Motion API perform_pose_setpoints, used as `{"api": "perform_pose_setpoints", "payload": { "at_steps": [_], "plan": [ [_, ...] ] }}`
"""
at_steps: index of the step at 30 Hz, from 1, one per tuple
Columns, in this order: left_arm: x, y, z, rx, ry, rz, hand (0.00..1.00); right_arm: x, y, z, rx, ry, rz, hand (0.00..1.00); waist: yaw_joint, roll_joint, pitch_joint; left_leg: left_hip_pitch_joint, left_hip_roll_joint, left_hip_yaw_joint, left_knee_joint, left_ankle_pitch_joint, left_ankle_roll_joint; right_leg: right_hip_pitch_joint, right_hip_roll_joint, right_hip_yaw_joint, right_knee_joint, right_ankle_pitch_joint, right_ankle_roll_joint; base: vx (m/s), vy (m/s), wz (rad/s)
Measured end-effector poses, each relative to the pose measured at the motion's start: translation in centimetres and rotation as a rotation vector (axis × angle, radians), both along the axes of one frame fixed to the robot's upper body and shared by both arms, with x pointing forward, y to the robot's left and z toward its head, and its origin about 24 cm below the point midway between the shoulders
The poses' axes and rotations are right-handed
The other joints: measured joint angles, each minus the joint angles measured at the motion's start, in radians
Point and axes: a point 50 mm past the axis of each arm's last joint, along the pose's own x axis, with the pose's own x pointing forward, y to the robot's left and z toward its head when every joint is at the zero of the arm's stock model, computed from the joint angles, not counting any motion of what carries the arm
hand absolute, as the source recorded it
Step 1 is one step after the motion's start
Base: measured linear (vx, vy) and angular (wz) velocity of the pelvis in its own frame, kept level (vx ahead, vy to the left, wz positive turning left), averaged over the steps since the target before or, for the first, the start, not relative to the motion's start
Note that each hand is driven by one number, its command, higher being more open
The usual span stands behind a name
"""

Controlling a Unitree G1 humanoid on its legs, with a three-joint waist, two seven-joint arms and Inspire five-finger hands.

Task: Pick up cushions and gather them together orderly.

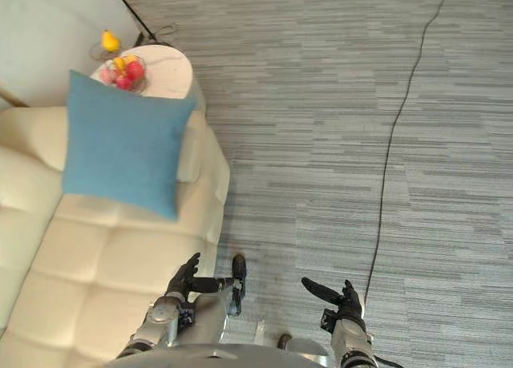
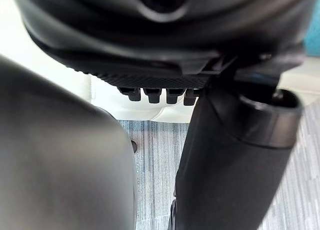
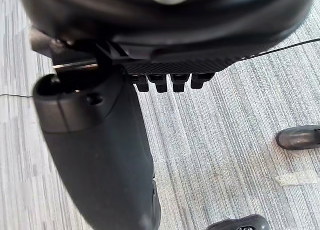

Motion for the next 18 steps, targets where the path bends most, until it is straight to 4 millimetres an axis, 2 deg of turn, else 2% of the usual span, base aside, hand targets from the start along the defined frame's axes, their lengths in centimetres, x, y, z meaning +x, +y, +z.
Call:
{"api": "perform_pose_setpoints", "payload": {
  "at_steps": [2,3,4,5,6,7,8,9,10,11,12,13,14,16,18],
  "plan": [
    [0.1,0.2,0.0,0.000,0.004,0.004,1.00,-0.3,-0.2,-0.1,-0.002,0.009,-0.001,1.00,0.002,-0.006,0.001,0.005,-0.006,0.013,0.081,-0.086,0.007,-0.075,-0.032,0.021,0.226,-0.024,0.047,0.43,0.068,-0.03],
    [-0.1,0.2,-0.1,0.002,0.010,0.004,1.00,-0.5,-0.2,-0.1,-0.003,0.014,0.000,1.00,0.001,-0.010,-0.001,0.021,-0.012,0.018,0.085,-0.102,0.012,-0.103,-0.047,0.021,0.320,-0.024,0.070,0.39,0.072,-0.02],
    [-0.3,0.3,-0.3,0.005,0.024,0.005,1.00,-0.7,-0.1,-0.2,-0.005,0.022,0.007,1.00,-0.002,-0.018,-0.002,0.062,-0.028,0.022,0.086,-0.134,0.021,-0.172,-0.076,0.019,0.515,0.010,0.137,0.51,0.079,0.02],
    [-0.7,0.4,-0.5,0.010,0.041,0.003,1.00,-1.0,-0.1,-0.3,-0.006,0.028,0.014,1.00,-0.013,-0.019,-0.001,0.121,-0.039,0.017,0.083,-0.179,0.027,-0.254,-0.116,0.021,0.746,0.078,0.203,0.61,0.084,0.05],
    [-0.9,0.3,-0.6,0.010,0.050,-0.001,1.00,-1.0,-0.1,-0.3,-0.002,0.028,0.018,1.00,-0.018,-0.019,-0.001,0.153,-0.042,0.008,0.083,-0.203,0.031,-0.295,-0.134,0.013,0.849,0.056,0.166,0.61,0.038,0.16],
    [-1.4,0.4,-0.8,0.014,0.064,-0.001,1.00,-1.0,0.0,-0.4,0.005,0.029,0.026,1.00,-0.030,-0.015,-0.002,0.206,-0.043,-0.009,0.073,-0.228,0.029,-0.343,-0.152,-0.013,0.939,0.026,0.114,0.50,-0.046,0.31],
    [-1.8,0.5,-1.0,0.015,0.078,0.004,1.00,-1.4,0.2,-0.5,0.005,0.039,0.045,1.00,-0.036,-0.012,-0.001,0.293,-0.035,-0.037,0.021,-0.235,0.024,-0.387,-0.155,-0.042,0.940,-0.011,0.066,0.49,-0.089,0.40],
    [-1.9,0.5,-1.0,0.015,0.080,0.007,1.00,-1.5,0.2,-0.5,0.010,0.033,0.041,1.00,-0.038,-0.010,-0.002,0.324,-0.028,-0.052,0.000,-0.235,0.023,-0.410,-0.150,-0.051,0.914,-0.026,0.054,0.49,-0.176,0.54],
    [-1.8,0.5,-1.0,0.009,0.077,0.017,1.00,-0.8,0.1,-0.1,-0.004,0.004,0.052,1.00,-0.046,0.001,0.001,0.363,0.005,-0.074,-0.018,-0.235,0.023,-0.467,-0.127,-0.057,0.819,-0.052,0.051,0.46,-0.243,0.59],
    [-1.7,0.4,-0.9,0.004,0.073,0.024,1.00,-0.4,0.0,0.2,-0.010,-0.017,0.054,1.00,-0.052,0.009,0.005,0.376,0.031,-0.093,-0.016,-0.236,0.019,-0.503,-0.113,-0.049,0.716,-0.053,0.060,0.62,-0.393,0.83],
    [-1.7,0.4,-0.9,0.003,0.071,0.029,1.00,-0.2,0.1,0.3,-0.012,-0.031,0.054,1.00,-0.058,0.005,0.002,0.382,0.053,-0.119,-0.001,-0.253,-0.015,-0.523,-0.100,-0.009,0.516,-0.015,0.099,0.51,-0.351,0.83],
    [-1.8,0.6,-0.9,0.007,0.074,0.031,1.00,-0.5,0.1,0.2,-0.011,-0.027,0.053,1.00,-0.063,-0.008,-0.001,0.385,0.052,-0.134,0.016,-0.281,-0.060,-0.519,-0.106,0.011,0.404,0.103,0.085,0.44,-0.320,0.75],
    [-2.0,0.0,-1.2,-0.008,0.092,0.034,1.00,-0.5,-0.1,0.1,-0.015,-0.016,0.051,1.00,-0.058,0.022,-0.003,0.385,0.096,-0.167,0.027,-0.307,-0.097,-0.482,-0.068,-0.026,0.396,0.094,0.033,0.35,-0.307,0.47],
    [-2.0,-0.6,-1.2,-0.028,0.090,0.014,1.00,-0.4,-0.6,0.3,-0.026,-0.025,0.033,1.00,-0.060,0.021,-0.006,0.375,0.072,-0.212,-0.007,-0.296,-0.099,-0.479,-0.047,0.009,0.429,0.092,0.030,0.26,-0.241,0.32],
    [-2.0,-0.9,-1.2,-0.037,0.089,0.015,1.00,-1.5,-0.8,0.0,-0.021,0.001,0.005,1.00,-0.061,0.023,-0.008,0.390,0.045,-0.203,-0.028,-0.252,-0.090,-0.416,-0.037,-0.030,0.427,0.059,0.003,0.11,-0.078,0.50]
  ]
}}
